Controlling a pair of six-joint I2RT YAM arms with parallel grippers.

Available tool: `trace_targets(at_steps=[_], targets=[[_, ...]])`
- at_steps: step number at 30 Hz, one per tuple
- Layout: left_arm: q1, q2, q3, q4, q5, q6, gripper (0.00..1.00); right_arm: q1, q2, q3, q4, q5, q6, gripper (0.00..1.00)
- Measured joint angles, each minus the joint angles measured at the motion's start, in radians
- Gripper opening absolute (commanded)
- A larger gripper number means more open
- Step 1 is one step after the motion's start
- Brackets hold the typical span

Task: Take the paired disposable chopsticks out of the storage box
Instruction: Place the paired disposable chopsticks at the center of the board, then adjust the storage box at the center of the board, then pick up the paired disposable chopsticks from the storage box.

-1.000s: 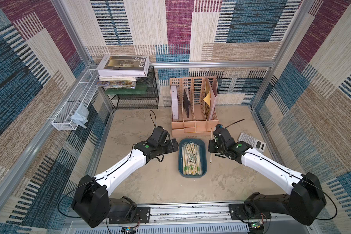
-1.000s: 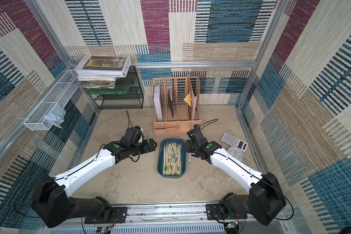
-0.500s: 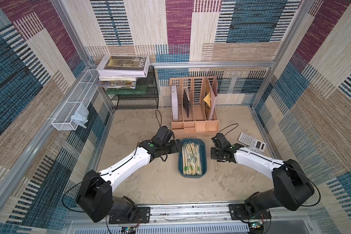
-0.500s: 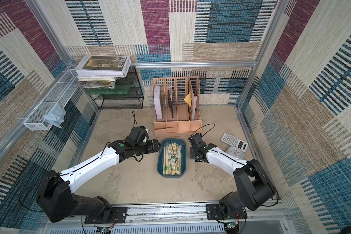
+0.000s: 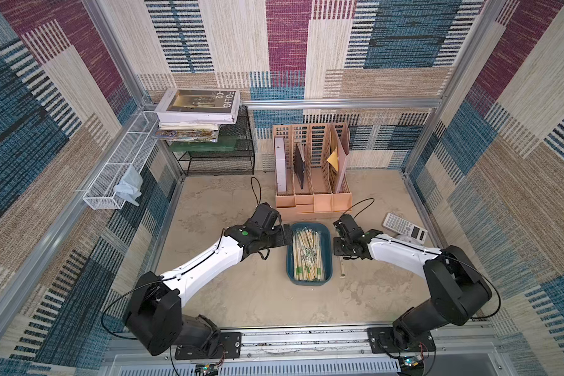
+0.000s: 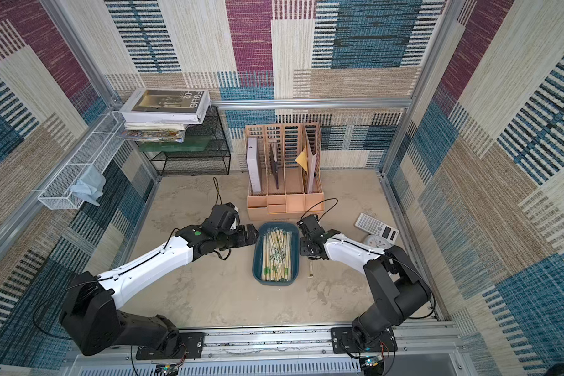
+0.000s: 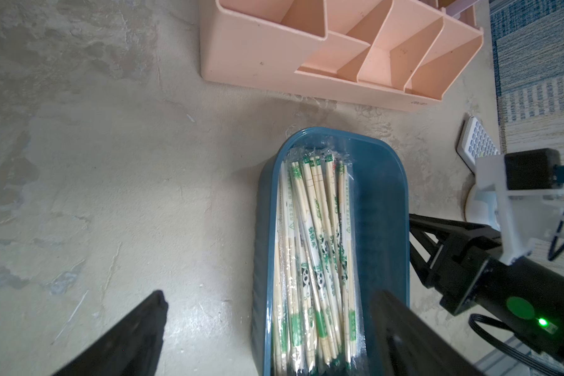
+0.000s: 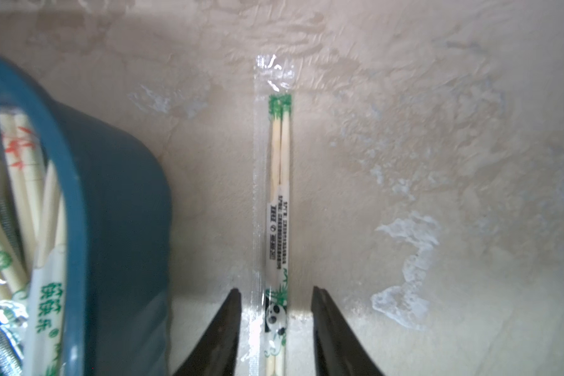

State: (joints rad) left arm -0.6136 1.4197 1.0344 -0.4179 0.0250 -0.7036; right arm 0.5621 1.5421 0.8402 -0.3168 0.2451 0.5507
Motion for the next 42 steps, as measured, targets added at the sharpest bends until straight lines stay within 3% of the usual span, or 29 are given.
trace_targets(at_steps=[18, 28, 42], targets=[[-0.001, -0.006, 0.0, -0.003, -0.003, 0.0, 0.99, 0.091, -0.013, 0.054, -0.039, 0.027, 0.03, 0.48], [-0.001, -0.016, -0.025, -0.034, -0.048, -0.001, 0.99, 0.114, -0.145, 0.117, -0.087, 0.022, 0.033, 0.47], [0.084, -0.066, -0.088, -0.054, -0.081, -0.004, 0.99, 0.235, 0.082, 0.251, -0.074, -0.067, 0.045, 0.34]])
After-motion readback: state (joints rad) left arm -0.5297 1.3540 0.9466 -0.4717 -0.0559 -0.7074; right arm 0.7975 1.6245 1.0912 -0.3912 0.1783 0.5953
